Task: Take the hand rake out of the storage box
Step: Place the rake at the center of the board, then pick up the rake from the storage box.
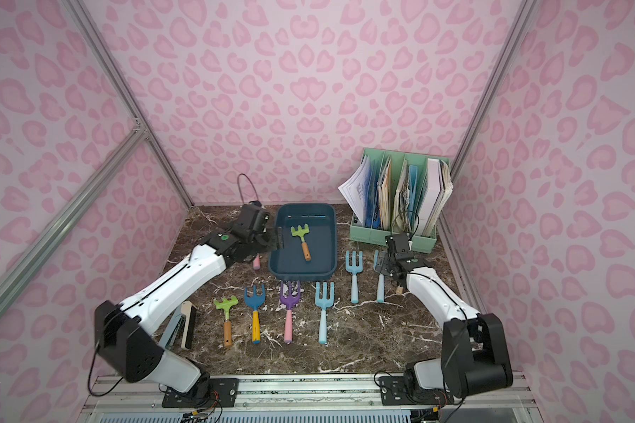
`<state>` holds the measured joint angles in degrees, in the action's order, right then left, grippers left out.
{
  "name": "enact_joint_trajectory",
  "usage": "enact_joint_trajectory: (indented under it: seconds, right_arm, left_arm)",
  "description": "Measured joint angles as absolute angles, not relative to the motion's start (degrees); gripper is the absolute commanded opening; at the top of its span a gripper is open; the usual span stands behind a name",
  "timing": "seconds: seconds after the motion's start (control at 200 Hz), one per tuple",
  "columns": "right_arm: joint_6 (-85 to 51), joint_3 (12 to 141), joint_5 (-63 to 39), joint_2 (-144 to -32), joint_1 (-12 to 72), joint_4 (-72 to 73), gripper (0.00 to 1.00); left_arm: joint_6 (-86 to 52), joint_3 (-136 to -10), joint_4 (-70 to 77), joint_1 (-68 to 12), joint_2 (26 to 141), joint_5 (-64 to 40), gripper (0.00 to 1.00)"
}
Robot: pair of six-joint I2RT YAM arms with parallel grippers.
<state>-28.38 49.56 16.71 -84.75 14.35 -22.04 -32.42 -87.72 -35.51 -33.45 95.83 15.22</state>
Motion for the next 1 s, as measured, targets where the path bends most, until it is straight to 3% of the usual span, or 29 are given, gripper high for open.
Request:
enact_joint_trajectory:
  seconds: [0.125,0.355,0.665,1.0]
  right_arm:
    - [-28.45,46.37,16.56,-79.29,15.22,-20.58,0.98]
    - [-28.47,43.03,14.04,-76.01,14.24,-18.39,0.98]
    - [-28.36,43.09,11.60,-77.21,13.50,-16.51,0.98]
    - [-28.21,43.38,11.29,-77.80,13.63,-16.49,0.98]
  left_arm:
    - [-34.68,-100.95,-38.09,-35.46,110.83,16.23,0.62]
    - [-39.64,-117.43,-46.13,-35.33,129.49,18.02,0.62]
    - [-41.78,-120.75,-48.73,-34.94,137.95,17.34,0.52]
    - [-39.88,-121.16,-47.81,-33.87,140.14,15.94,0.12]
